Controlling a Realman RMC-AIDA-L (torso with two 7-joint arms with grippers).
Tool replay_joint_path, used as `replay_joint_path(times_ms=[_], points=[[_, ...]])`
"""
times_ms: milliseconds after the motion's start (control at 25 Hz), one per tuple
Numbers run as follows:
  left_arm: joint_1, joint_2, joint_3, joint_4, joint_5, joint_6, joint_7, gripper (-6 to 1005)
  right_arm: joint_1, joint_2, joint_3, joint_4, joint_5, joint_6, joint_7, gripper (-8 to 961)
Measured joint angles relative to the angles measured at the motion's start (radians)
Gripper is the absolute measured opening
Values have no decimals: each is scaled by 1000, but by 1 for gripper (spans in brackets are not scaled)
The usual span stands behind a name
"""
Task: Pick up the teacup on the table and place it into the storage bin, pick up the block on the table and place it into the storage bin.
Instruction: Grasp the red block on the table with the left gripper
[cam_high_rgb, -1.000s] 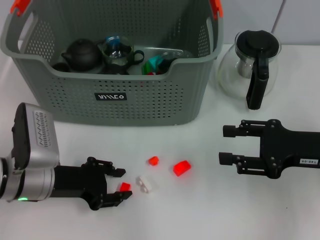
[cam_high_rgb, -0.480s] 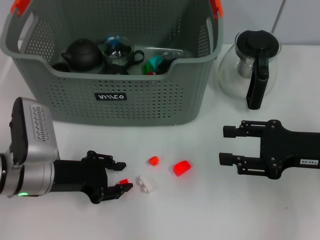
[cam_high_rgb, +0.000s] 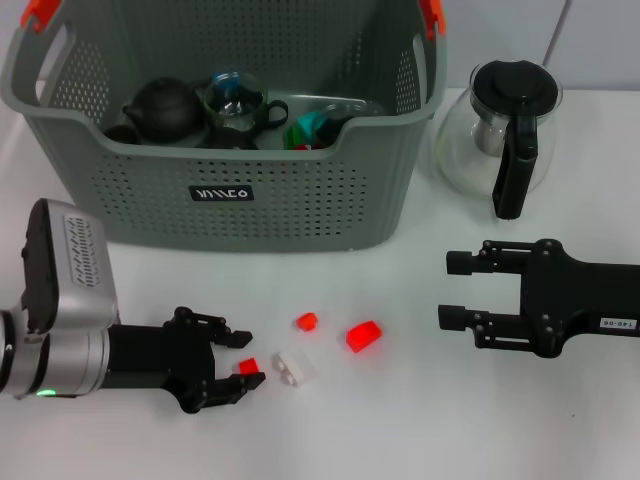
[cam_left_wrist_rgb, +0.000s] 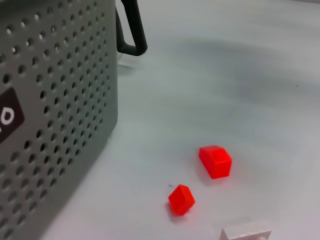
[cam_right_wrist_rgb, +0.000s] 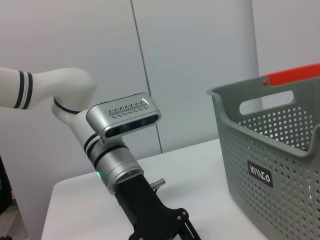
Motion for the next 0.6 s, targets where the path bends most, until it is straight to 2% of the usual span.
replay_joint_path(times_ms=[240,320,600], points=[[-7,3,-2,-5,7,0,-49,496,0,0,0,0,0,0,0,688],[-11,5,0,-7,15,0,-71,261,0,0,0,0,0,0,0,687],[-20,4,-2,-18,45,13,-92,214,-4,-1,0,0,1,-3,0,686]])
